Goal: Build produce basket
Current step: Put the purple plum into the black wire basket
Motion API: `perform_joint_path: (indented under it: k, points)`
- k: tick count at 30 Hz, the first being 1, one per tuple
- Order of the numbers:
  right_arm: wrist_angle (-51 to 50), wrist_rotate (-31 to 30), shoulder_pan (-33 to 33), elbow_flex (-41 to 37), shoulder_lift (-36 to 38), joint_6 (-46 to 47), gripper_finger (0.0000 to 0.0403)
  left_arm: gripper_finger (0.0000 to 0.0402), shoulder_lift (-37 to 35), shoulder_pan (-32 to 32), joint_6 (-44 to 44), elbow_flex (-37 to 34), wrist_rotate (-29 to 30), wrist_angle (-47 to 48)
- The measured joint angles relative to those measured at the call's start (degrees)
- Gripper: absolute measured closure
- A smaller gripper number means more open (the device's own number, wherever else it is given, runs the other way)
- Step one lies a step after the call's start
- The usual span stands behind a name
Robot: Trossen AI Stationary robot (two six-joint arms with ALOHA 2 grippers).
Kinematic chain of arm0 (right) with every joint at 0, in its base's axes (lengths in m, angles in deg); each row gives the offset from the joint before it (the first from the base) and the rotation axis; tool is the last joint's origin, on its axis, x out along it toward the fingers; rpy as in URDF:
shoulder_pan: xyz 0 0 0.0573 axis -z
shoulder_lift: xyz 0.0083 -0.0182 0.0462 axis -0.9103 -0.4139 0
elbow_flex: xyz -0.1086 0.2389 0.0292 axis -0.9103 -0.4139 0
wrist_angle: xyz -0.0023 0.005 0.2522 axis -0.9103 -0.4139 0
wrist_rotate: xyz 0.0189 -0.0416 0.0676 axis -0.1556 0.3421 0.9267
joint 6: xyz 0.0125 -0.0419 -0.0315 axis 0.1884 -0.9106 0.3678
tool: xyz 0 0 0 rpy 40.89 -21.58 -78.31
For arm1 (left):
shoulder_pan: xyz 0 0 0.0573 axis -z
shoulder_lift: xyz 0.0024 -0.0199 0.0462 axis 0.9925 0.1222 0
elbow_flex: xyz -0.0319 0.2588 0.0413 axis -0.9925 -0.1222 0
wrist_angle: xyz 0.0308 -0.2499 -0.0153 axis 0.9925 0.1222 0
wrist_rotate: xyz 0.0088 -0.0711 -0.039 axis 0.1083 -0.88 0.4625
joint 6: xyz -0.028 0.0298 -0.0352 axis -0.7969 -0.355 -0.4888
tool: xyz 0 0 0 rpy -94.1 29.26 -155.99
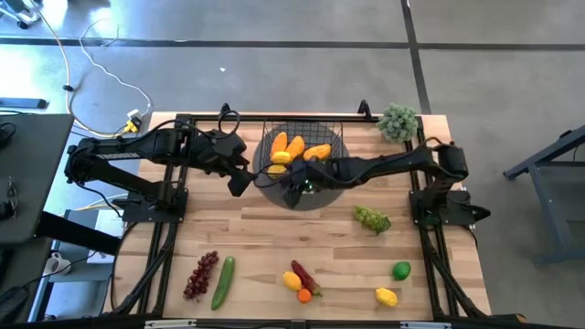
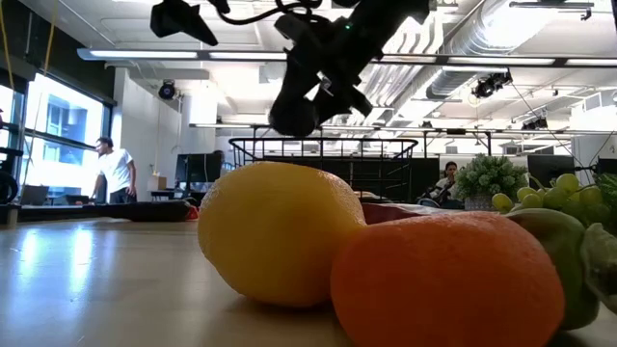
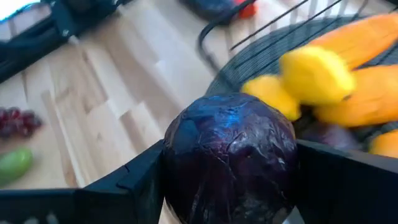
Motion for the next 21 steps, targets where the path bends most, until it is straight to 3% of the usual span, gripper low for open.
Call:
perform_joint_path:
  k: [8, 15, 21]
  points:
    - [-2.3, 1.0, 7.0, 0.0, 3.6, -3.9, 0.0157, 0.0124, 0.0, 0.0, 0.0, 0.0, -0.2, -4.4]
    - [-2.8, 10.5, 13.5, 0.0, 4.1, -11.0, 0.0154, 0.0124, 0.0, 0.0, 0.0, 0.0, -0.2, -6.9]
    - [-4.8, 15.1, 17.4, 0.0, 4.1, -17.3, 0.0153, 0.0124, 0.0, 0.0, 0.0, 0.0, -0.2, -7.0]
